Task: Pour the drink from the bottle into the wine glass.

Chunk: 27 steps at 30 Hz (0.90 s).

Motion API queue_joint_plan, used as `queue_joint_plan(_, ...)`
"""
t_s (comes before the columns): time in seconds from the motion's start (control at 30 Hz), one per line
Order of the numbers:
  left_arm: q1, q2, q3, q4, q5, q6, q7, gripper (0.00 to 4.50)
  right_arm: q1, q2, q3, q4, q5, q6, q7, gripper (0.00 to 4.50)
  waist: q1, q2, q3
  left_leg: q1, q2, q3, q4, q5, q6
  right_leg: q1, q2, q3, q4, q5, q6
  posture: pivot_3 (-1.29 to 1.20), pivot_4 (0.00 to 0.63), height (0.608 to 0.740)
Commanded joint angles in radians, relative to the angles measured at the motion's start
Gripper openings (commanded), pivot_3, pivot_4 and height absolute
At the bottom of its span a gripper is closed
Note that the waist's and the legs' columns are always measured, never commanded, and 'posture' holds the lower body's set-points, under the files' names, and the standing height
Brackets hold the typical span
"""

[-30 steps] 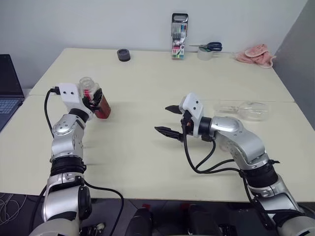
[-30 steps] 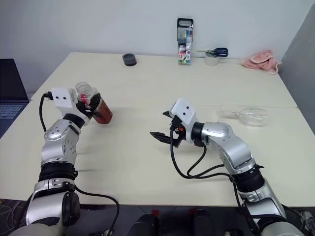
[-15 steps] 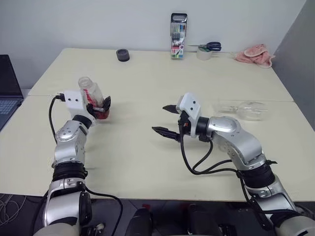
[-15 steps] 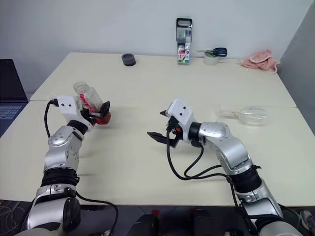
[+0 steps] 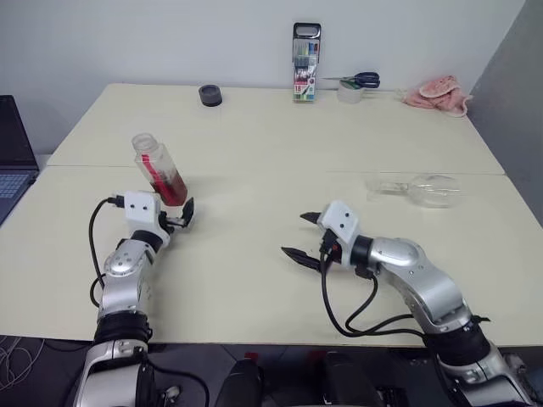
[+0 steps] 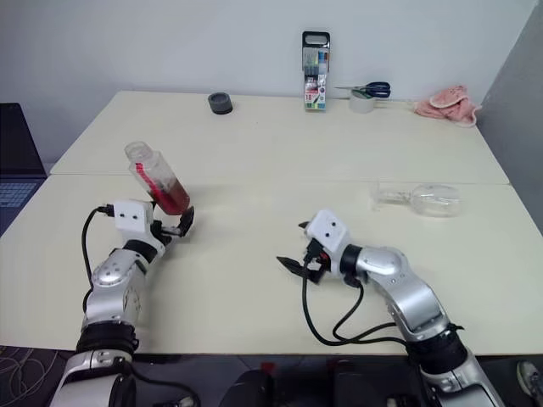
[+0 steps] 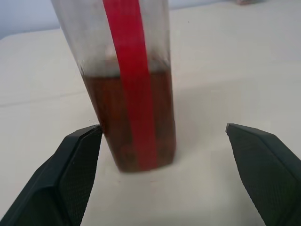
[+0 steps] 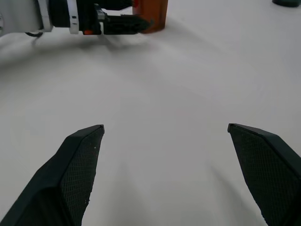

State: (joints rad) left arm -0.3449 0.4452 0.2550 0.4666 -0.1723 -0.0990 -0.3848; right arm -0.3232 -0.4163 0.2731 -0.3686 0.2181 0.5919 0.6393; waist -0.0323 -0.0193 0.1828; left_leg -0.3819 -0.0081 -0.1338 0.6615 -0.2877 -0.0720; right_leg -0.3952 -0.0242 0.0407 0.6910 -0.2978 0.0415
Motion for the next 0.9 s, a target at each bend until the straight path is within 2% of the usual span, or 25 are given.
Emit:
queue_joint_plan(0.03,0.066,0.038,-0.024,-0.102,0.024,-0.02,-0.042,4.47,0.044,-0.017,-0.082,-0.087,0.041,0.038,-0.019,4.5,0.0,0.0,0.0,0.0,0.0,0.0,0.0,0.0,0.0,0.0,0.0,0.0,0.0,0.0,0.0,0.0,0.15,0.74)
queue_joint_plan(0.13,0.127,0.051,-0.053,-0.176,0.003,0.003,-0.116,4.47,0.082,0.028,-0.197,-0.119,0.125,0.144,-0.083,4.5,0.0,0.0,0.0,0.001,0.0,0.0,0.0,0.0,0.001,0.001,0.001,0.0,0.0,0.0,0.0,0.0,0.15,0.74)
queue_joint_plan(0.27,0.188,0.053,-0.123,-0.301,-0.038,0.049,-0.254,4.47,0.082,0.147,-0.385,-0.137,0.243,0.295,-0.232,4.5,0.0,0.0,0.0,0.001,0.001,0.0,0.0,0.0,0.001,0.001,0.001,0.0,0.0,0.0,0.0,0.0,0.15,0.74)
queue_joint_plan(0.43,0.156,0.08,-0.258,-0.489,-0.141,0.191,-0.481,4.47,-0.017,0.393,-0.658,-0.069,0.385,0.421,-0.526,4.5,0.0,0.001,0.0,0.001,0.0,0.001,0.0,0.0,0.001,0.001,0.001,0.0,0.001,0.0,0.0,0.0,0.15,0.74)
queue_joint_plan(0.5,0.117,0.107,-0.288,-0.528,-0.184,0.252,-0.564,4.47,-0.065,0.463,-0.741,-0.03,0.429,0.43,-0.618,4.5,-0.001,0.001,0.0,0.001,0.001,0.001,-0.001,0.0,0.001,0.001,0.002,0.0,0.003,0.0,0.0,0.0,0.15,0.74)
queue_joint_plan(0.63,0.01,0.146,-0.318,-0.52,-0.234,0.329,-0.692,4.47,-0.148,0.535,-0.837,0.073,0.492,0.382,-0.738,4.5,-0.004,0.003,0.001,0.002,0.001,0.002,-0.001,0.0,0.001,0.0,0.003,0.001,0.004,0.0,-0.001,0.0,0.15,0.74)
queue_joint_plan(0.77,-0.067,0.187,-0.358,-0.492,-0.232,0.337,-0.818,4.47,-0.232,0.555,-0.922,0.211,0.534,0.286,-0.831,4.5,-0.013,0.006,0.001,0.002,0.001,0.004,-0.001,0.0,0.001,0.0,0.003,0.002,0.005,0.0,-0.001,0.0,0.15,0.74)
queue_joint_plan(0.9,-0.107,0.207,-0.384,-0.467,-0.219,0.318,-0.899,4.47,-0.278,0.534,-0.95,0.318,0.558,0.189,-0.855,4.5,-0.025,0.007,0.001,0.002,0.001,0.005,-0.002,0.0,0.001,-0.001,0.003,0.003,0.005,-0.001,-0.001,0.0,0.15,0.74)
